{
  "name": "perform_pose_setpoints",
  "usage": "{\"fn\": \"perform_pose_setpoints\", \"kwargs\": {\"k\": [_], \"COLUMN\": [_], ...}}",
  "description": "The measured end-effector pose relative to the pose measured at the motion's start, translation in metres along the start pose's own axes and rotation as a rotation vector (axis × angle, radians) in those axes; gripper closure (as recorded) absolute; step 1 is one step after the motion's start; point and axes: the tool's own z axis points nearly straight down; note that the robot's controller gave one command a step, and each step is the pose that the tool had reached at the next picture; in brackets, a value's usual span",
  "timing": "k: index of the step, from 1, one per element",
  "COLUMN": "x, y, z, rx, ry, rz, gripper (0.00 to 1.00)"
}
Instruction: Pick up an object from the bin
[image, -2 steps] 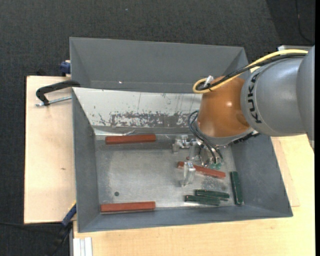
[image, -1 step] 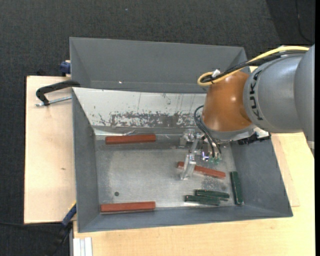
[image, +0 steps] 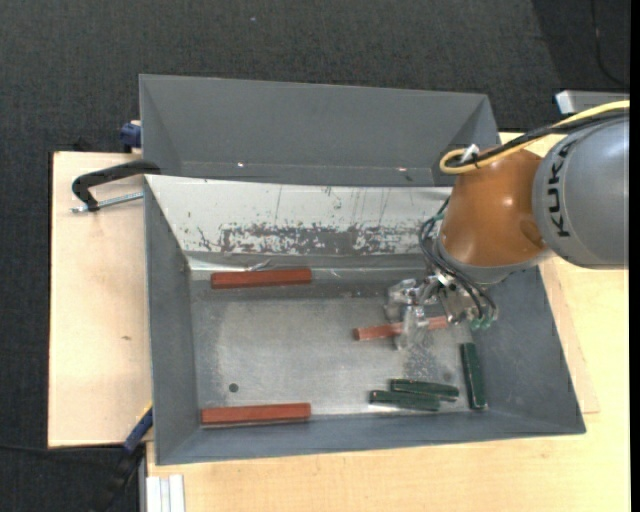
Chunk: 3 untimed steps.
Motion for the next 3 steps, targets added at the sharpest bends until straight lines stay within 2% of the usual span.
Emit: {"fn": "perform_pose_setpoints", "kwargs": {"k": [1, 2, 3], "x": [0.0, -0.007, -0.007], "y": [0.0, -0.021, -0.021], "z": [0.0, -0.096, -0.096], "rx": [0.0, 0.001, 0.0], "ry": [0.0, -0.003, -0.002], "rz": [0.0, -0.03, -0.03], "gripper": [1.0, 1.0, 1.0]}}
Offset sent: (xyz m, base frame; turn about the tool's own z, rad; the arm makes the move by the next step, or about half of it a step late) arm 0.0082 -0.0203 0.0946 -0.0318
